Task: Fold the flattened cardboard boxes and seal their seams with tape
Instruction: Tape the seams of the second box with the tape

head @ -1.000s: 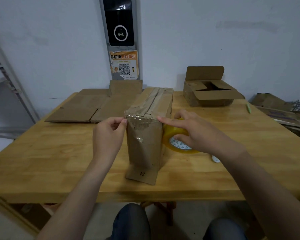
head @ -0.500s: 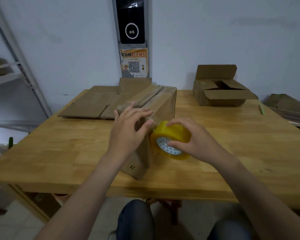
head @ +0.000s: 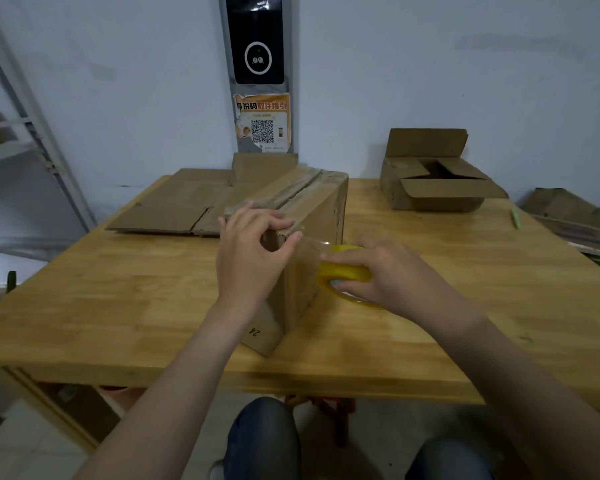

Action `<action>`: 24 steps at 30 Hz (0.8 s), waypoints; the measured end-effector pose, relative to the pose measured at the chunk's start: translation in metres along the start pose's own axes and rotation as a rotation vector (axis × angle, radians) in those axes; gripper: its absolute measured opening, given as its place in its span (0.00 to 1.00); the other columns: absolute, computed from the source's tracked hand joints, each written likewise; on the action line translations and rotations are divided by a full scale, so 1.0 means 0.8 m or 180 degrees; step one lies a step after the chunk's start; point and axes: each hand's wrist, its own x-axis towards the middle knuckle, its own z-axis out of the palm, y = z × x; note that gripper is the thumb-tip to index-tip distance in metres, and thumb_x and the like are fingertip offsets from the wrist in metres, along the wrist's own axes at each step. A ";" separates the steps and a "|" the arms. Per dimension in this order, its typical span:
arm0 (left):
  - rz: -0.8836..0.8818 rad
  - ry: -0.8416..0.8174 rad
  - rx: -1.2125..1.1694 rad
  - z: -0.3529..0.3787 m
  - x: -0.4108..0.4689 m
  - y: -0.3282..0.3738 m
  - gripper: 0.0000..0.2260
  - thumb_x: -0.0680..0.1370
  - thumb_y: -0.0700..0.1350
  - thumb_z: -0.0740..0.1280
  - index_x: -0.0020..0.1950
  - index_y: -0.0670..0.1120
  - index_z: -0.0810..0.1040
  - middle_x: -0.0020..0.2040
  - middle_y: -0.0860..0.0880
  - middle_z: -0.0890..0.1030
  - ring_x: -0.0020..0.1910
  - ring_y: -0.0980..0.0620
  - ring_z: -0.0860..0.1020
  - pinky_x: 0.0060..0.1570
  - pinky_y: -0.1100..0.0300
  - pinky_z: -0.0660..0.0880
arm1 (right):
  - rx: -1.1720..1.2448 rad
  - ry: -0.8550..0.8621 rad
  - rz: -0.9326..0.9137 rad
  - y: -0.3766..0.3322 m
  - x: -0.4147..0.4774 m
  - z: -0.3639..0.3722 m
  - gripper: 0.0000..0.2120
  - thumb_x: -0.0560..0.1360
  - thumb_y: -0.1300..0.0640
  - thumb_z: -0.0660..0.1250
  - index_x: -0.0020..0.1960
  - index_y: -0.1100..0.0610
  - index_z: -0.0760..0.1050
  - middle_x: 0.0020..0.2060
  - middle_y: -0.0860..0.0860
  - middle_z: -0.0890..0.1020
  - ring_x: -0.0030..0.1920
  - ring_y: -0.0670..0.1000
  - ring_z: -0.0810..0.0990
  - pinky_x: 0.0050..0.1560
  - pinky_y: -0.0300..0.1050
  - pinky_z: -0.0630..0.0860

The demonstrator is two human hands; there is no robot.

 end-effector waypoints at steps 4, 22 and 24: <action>-0.0737 0.0016 -0.0095 -0.001 -0.004 0.006 0.25 0.70 0.59 0.78 0.63 0.52 0.77 0.74 0.45 0.64 0.79 0.45 0.59 0.74 0.53 0.62 | 0.0042 -0.0021 -0.0031 0.003 0.007 0.015 0.26 0.76 0.42 0.71 0.73 0.33 0.69 0.57 0.47 0.76 0.59 0.50 0.72 0.52 0.43 0.65; 0.0143 -0.1211 0.0416 -0.011 0.072 0.067 0.59 0.59 0.62 0.83 0.81 0.53 0.53 0.77 0.48 0.64 0.76 0.47 0.64 0.74 0.44 0.67 | 0.0498 -0.0069 0.0102 0.011 -0.041 0.027 0.34 0.75 0.36 0.69 0.78 0.32 0.58 0.66 0.41 0.73 0.65 0.45 0.72 0.60 0.47 0.75; 0.0399 -0.1367 0.0541 -0.011 0.091 0.085 0.59 0.59 0.61 0.83 0.81 0.53 0.53 0.77 0.48 0.64 0.76 0.47 0.64 0.74 0.42 0.67 | 0.0511 0.0147 0.0133 0.017 -0.048 0.006 0.29 0.75 0.33 0.66 0.75 0.35 0.67 0.63 0.40 0.74 0.61 0.44 0.74 0.57 0.46 0.77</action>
